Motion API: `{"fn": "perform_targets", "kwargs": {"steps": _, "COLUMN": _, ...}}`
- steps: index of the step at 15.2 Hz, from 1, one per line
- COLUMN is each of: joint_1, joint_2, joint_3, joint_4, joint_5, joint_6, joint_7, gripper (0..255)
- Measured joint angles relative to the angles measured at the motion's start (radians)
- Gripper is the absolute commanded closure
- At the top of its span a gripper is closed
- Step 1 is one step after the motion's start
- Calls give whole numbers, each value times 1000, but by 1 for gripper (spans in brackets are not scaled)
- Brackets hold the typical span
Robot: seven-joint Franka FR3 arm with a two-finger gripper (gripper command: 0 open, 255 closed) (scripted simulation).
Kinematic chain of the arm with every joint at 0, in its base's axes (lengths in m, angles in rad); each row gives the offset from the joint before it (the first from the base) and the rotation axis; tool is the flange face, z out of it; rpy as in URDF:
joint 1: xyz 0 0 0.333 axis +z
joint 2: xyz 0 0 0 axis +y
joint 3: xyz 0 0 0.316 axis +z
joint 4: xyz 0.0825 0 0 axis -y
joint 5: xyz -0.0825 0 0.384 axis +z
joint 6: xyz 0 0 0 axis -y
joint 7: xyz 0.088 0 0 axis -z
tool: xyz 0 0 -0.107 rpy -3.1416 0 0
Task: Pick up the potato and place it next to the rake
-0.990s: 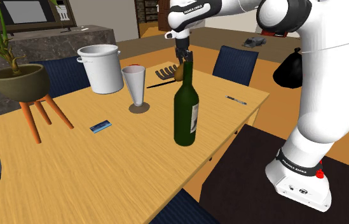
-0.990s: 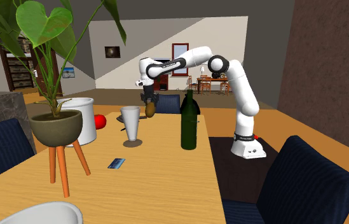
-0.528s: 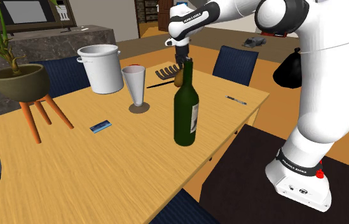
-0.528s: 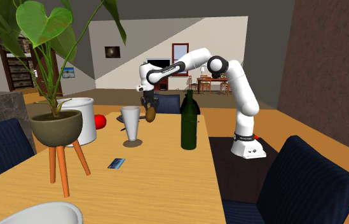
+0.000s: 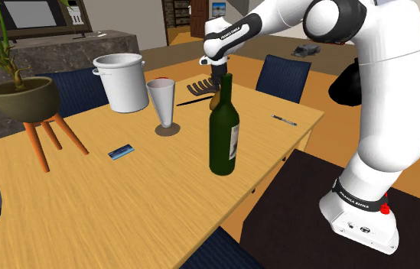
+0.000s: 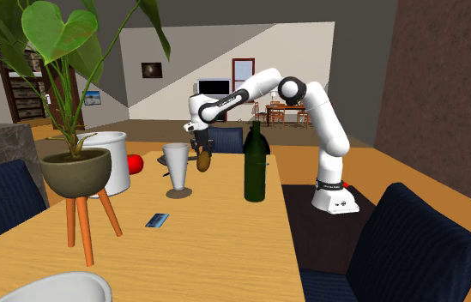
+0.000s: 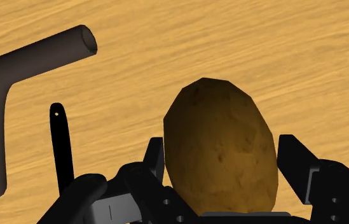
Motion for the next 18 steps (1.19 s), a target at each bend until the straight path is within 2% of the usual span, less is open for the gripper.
{"fn": "perform_targets", "kwargs": {"steps": 7, "joint_1": -3, "joint_2": 2, "joint_3": -4, "joint_4": -2, "joint_5": -3, "joint_6": 11, "joint_7": 1, "gripper": 255}}
{"fn": "perform_targets", "kwargs": {"steps": 8, "joint_1": -4, "joint_2": 2, "joint_3": -5, "joint_4": -3, "joint_5": -3, "joint_6": 12, "joint_7": 0, "gripper": 0}}
{"fn": "perform_targets", "kwargs": {"steps": 14, "joint_1": 0, "joint_2": 9, "joint_3": 0, "joint_4": -6, "joint_5": 0, "joint_6": 14, "joint_7": 1, "gripper": 0}}
{"fn": "perform_targets", "kwargs": {"steps": 18, "joint_1": 8, "joint_2": -18, "joint_3": 4, "joint_4": 48, "joint_5": 4, "joint_6": -67, "joint_7": -1, "gripper": 0}}
